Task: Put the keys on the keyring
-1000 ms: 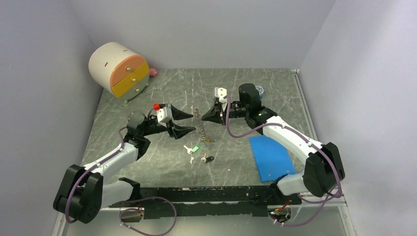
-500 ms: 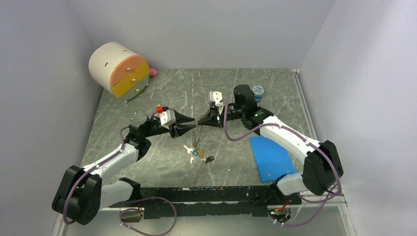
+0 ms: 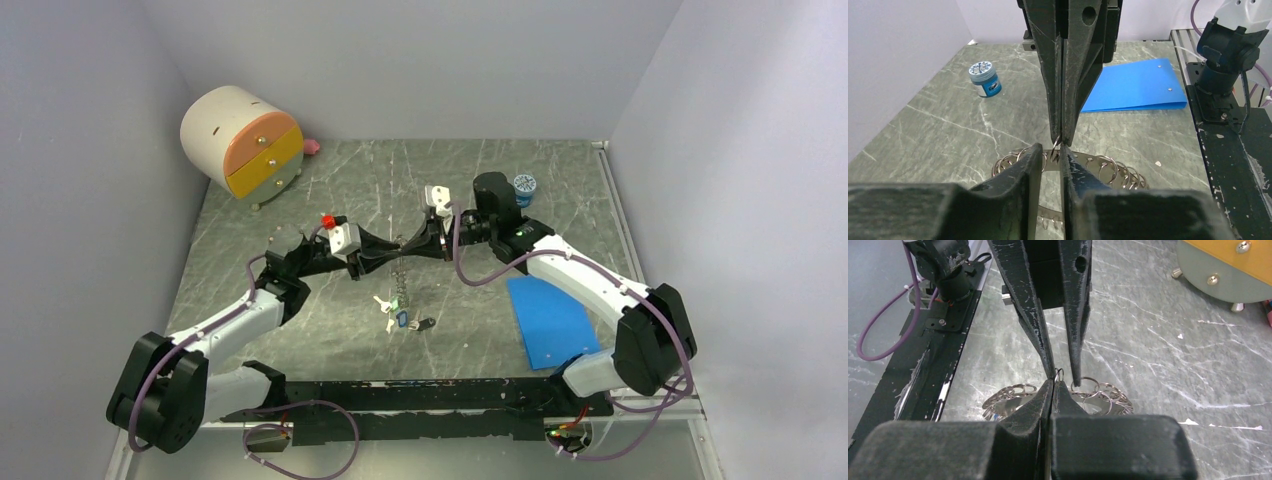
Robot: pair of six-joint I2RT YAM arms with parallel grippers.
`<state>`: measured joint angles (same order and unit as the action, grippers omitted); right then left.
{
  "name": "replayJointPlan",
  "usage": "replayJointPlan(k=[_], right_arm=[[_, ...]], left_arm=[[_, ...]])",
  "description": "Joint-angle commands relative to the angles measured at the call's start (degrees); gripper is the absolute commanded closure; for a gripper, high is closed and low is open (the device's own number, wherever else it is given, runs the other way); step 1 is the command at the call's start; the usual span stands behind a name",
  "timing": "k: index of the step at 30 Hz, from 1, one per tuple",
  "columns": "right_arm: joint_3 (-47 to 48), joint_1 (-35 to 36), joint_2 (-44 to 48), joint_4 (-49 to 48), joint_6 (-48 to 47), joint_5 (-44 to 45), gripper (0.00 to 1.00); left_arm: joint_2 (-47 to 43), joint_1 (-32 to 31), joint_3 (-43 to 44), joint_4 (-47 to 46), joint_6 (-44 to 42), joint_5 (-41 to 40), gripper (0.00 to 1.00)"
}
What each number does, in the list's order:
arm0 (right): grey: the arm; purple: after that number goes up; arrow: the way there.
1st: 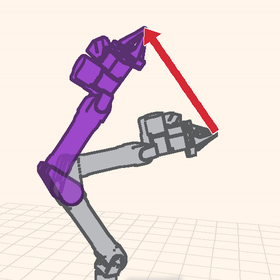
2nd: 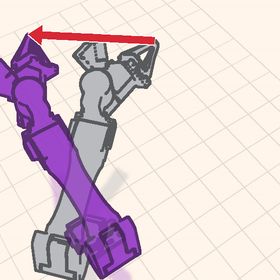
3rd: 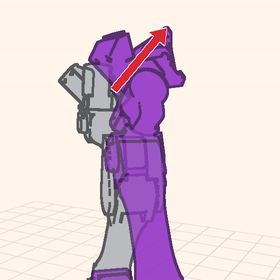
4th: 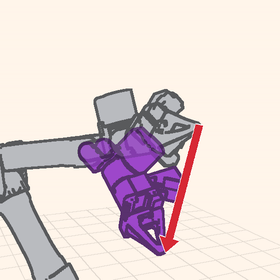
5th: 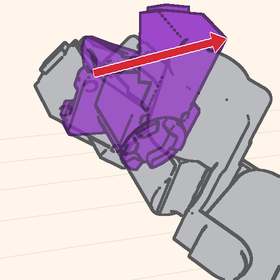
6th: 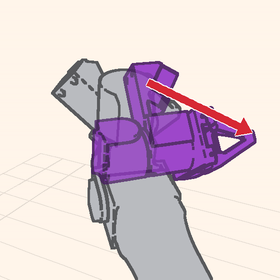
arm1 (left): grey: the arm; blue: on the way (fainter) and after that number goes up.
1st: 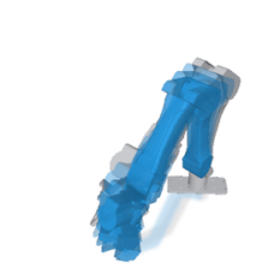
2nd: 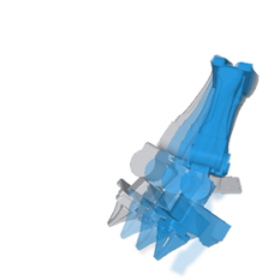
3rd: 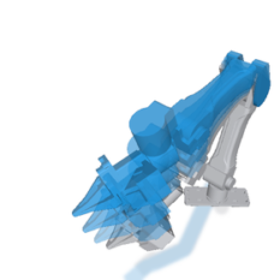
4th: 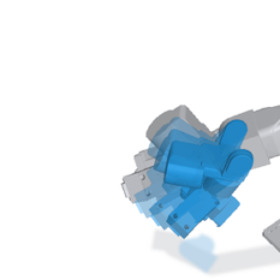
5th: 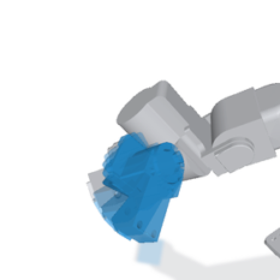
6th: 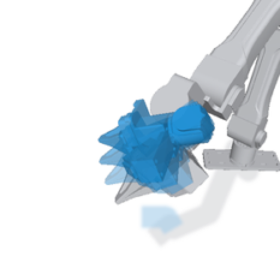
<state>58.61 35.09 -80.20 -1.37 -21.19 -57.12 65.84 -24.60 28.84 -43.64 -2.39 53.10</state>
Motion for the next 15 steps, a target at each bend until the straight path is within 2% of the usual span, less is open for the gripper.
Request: replayJointPlan(k=[1,3,6,7,10,15], right_arm=[[3.7,0.4,-0.1,-2.4,0.0,-1.1,1.00],[4.0,0.4,-0.3,-2.0,0.3,-0.6,1.00],[4.6,0.3,-0.4,-1.1,0.9,2.0,1.00],[4.7,0.4,-0.2,-1.2,1.3,3.1,0.93],[3.3,0.2,1.1,-3.6,4.3,7.6,0.50],[-2.2,-2.0,5.2,-14.1,12.7,11.2,0.07]], left_arm=[[0.4,-0.6,2.0,0.0,-1.6,1.0,0.82],[0.6,-0.6,2.5,2.0,-2.7,1.1,0.96],[0.2,-0.6,2.2,3.2,-3.1,0.4,0.97],[0.0,-0.6,2.0,2.8,-2.8,0.1,0.97],[-0.6,-0.6,1.0,1.3,-0.9,-1.2,0.97],[-0.3,0.5,0.0,-2.9,4.4,-1.6,0.97]])
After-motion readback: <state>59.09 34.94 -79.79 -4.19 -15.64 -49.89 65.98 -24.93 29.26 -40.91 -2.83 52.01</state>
